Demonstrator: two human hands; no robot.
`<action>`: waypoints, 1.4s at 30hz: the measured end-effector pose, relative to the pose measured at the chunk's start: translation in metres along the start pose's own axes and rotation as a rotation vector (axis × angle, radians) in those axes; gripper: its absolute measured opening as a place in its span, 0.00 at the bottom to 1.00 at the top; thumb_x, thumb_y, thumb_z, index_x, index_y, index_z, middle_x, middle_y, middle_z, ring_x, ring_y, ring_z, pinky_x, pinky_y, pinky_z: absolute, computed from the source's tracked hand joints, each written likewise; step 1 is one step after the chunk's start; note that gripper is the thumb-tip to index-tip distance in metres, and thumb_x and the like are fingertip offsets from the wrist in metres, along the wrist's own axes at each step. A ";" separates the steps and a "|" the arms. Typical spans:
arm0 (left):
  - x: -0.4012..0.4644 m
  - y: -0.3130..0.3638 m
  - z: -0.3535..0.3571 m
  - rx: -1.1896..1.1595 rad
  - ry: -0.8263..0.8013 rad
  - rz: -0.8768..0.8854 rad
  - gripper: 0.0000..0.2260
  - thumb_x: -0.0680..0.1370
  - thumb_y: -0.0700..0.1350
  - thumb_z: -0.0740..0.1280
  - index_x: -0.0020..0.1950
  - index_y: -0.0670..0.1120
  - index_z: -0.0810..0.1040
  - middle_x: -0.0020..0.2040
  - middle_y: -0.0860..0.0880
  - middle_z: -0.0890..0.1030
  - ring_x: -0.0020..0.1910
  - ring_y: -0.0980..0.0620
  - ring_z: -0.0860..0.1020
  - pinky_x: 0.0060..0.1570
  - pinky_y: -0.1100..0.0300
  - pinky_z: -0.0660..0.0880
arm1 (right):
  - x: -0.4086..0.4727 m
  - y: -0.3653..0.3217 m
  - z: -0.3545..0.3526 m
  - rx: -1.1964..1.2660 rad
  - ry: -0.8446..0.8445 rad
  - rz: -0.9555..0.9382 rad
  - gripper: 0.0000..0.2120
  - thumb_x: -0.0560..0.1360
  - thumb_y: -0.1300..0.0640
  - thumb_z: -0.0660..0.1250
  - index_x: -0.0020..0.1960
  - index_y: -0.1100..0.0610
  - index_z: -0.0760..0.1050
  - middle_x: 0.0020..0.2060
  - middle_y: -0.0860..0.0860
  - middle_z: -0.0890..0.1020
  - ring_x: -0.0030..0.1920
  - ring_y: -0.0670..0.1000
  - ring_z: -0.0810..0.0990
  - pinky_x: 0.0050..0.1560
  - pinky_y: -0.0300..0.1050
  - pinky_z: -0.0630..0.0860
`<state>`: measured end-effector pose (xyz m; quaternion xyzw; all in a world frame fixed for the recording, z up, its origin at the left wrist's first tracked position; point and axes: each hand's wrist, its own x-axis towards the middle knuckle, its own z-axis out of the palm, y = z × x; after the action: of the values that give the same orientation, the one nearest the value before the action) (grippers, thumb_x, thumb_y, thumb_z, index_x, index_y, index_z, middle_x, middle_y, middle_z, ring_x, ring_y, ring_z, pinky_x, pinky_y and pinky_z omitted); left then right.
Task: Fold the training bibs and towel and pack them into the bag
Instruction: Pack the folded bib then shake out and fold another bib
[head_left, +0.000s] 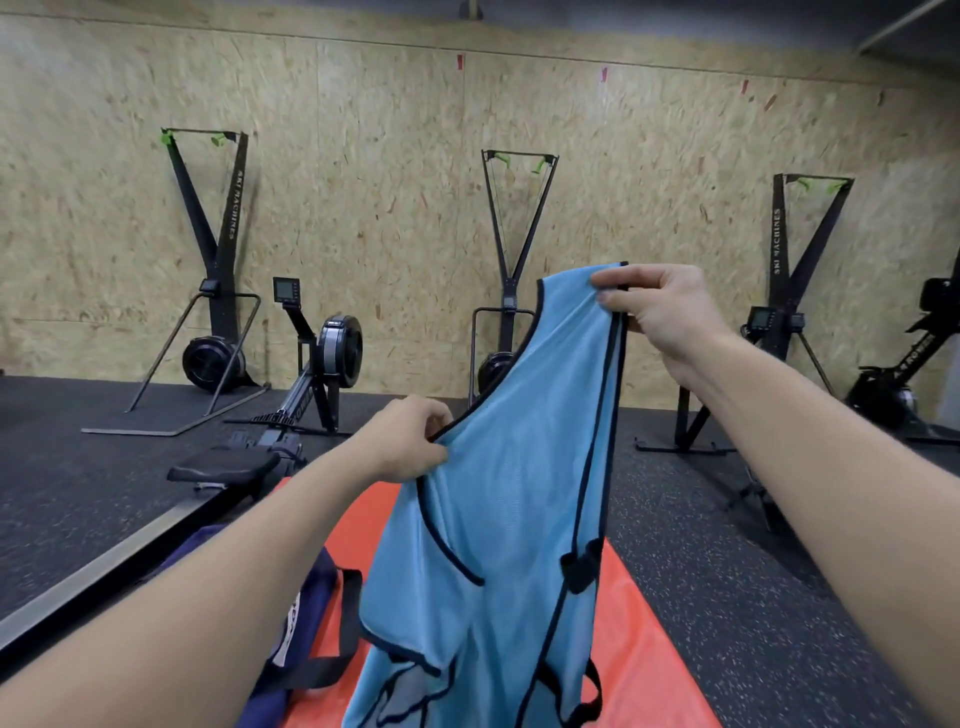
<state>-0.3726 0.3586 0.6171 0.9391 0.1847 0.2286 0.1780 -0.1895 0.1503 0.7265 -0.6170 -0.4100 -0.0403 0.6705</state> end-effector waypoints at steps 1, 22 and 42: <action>-0.002 -0.004 -0.002 0.032 -0.015 -0.012 0.06 0.69 0.41 0.66 0.38 0.52 0.76 0.36 0.51 0.79 0.36 0.50 0.75 0.39 0.54 0.75 | 0.003 0.000 -0.006 -0.007 0.019 0.002 0.09 0.72 0.67 0.74 0.43 0.54 0.85 0.51 0.55 0.85 0.53 0.52 0.83 0.62 0.52 0.79; -0.035 -0.014 -0.111 -0.087 0.286 0.017 0.02 0.78 0.44 0.72 0.49 0.47 0.82 0.42 0.53 0.85 0.43 0.55 0.82 0.45 0.56 0.78 | 0.012 0.003 -0.062 -0.253 -0.071 0.107 0.13 0.73 0.72 0.69 0.43 0.56 0.86 0.51 0.52 0.84 0.51 0.49 0.82 0.42 0.38 0.80; -0.090 0.021 -0.177 0.167 0.249 0.048 0.10 0.81 0.42 0.67 0.42 0.53 0.81 0.48 0.51 0.84 0.52 0.49 0.80 0.53 0.51 0.75 | -0.046 -0.035 -0.083 -0.404 -0.386 0.028 0.15 0.78 0.69 0.66 0.47 0.53 0.87 0.50 0.48 0.86 0.56 0.53 0.82 0.54 0.45 0.81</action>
<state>-0.5290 0.3459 0.7406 0.9191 0.2011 0.3316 0.0693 -0.1977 0.0504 0.7349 -0.7399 -0.5054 0.0064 0.4440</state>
